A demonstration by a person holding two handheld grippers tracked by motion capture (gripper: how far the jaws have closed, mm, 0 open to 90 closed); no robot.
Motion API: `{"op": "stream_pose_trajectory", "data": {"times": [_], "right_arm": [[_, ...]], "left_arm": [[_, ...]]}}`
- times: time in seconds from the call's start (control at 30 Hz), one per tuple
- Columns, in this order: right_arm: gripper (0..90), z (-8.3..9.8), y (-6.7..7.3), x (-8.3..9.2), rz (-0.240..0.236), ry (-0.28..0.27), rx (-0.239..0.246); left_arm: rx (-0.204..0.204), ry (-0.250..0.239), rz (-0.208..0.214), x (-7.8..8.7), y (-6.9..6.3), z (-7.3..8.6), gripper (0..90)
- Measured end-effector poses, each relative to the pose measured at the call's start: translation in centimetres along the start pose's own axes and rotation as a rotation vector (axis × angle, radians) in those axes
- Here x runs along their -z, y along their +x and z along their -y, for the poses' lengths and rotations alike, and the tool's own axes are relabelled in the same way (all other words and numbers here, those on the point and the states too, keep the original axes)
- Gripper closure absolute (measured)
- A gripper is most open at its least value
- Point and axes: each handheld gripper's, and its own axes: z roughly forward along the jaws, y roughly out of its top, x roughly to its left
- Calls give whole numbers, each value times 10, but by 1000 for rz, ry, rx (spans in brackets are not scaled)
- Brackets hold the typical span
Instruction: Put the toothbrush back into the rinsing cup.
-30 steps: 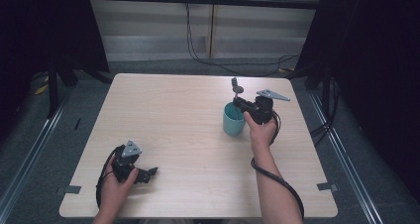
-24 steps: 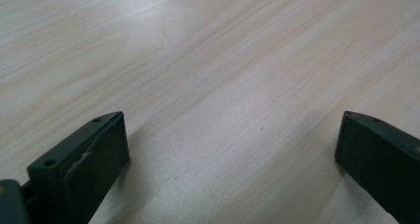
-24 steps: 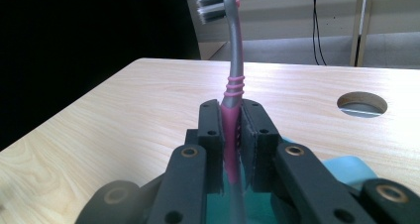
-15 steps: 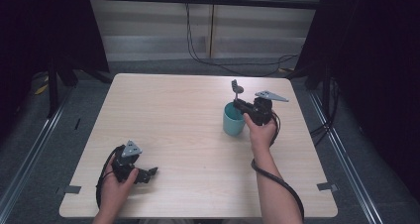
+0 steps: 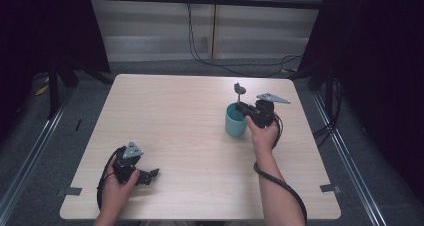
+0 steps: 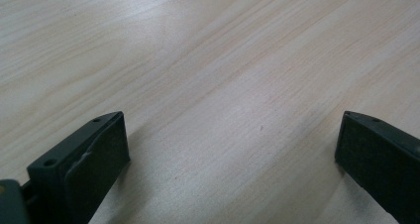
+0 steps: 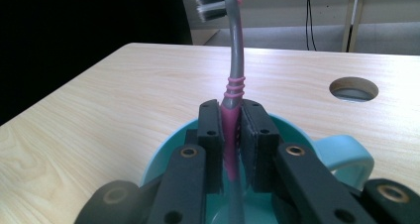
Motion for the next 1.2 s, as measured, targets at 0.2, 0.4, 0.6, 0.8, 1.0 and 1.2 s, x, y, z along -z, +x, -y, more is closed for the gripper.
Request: {"op": "stream_pose_trajectory", "data": {"times": [0.2,0.4,0.6,0.8,1.0,1.2], "right_arm": [[798,2,1,0,-1,13,12],[795,5,0,0,1,36,14],[791,4,1,0,0,43,12],[779,5,0,0,5,53,12],[750,5,0,2,2,48,5],[669,1,1,6,-3,42,11]], "left_arm": [[0,0,0,0,0,0,0],[0,0,0,0,0,0,0],[0,0,0,0,0,0,0],[0,0,0,0,0,0,0],[0,0,0,0,0,0,0],[0,0,0,0,0,0,0]]}}
